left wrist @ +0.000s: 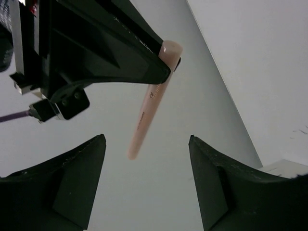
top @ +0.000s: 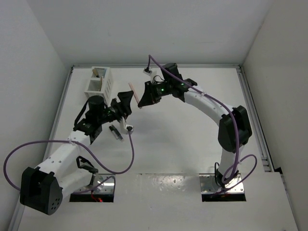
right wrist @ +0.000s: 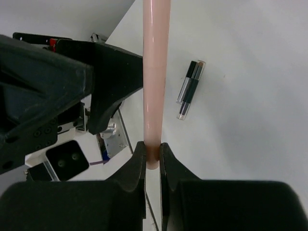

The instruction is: Organize the makeup

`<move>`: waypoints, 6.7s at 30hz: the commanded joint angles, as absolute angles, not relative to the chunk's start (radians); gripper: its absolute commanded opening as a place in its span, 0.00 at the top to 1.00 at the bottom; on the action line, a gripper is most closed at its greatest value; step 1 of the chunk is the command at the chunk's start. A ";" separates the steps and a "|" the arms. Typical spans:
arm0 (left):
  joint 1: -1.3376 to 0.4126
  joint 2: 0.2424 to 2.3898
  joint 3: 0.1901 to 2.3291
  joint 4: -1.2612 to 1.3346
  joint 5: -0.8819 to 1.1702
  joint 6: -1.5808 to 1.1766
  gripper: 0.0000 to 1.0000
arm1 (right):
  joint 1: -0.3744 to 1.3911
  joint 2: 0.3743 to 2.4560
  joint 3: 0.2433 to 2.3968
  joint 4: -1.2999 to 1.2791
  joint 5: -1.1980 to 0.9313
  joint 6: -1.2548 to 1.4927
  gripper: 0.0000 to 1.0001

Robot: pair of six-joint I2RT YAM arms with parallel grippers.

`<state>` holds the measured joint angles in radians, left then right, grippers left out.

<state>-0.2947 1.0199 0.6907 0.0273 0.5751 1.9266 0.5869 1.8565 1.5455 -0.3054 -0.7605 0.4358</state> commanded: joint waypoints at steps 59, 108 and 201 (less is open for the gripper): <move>0.241 2.154 1.775 0.273 0.983 0.152 1.00 | 0.112 1.873 1.531 -0.244 -0.423 0.561 0.00; -0.370 1.528 1.010 -1.006 0.430 1.706 0.57 | 0.288 1.384 1.034 -0.459 -0.351 0.169 0.02; 0.178 2.002 1.706 0.288 0.747 0.093 1.00 | 0.295 1.517 1.177 -0.495 -0.345 0.137 0.00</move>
<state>0.1528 1.9930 1.7073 0.1585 0.7647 0.1074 0.2859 1.5089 1.1305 -0.5037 -0.3473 0.1390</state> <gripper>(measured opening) 0.242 0.995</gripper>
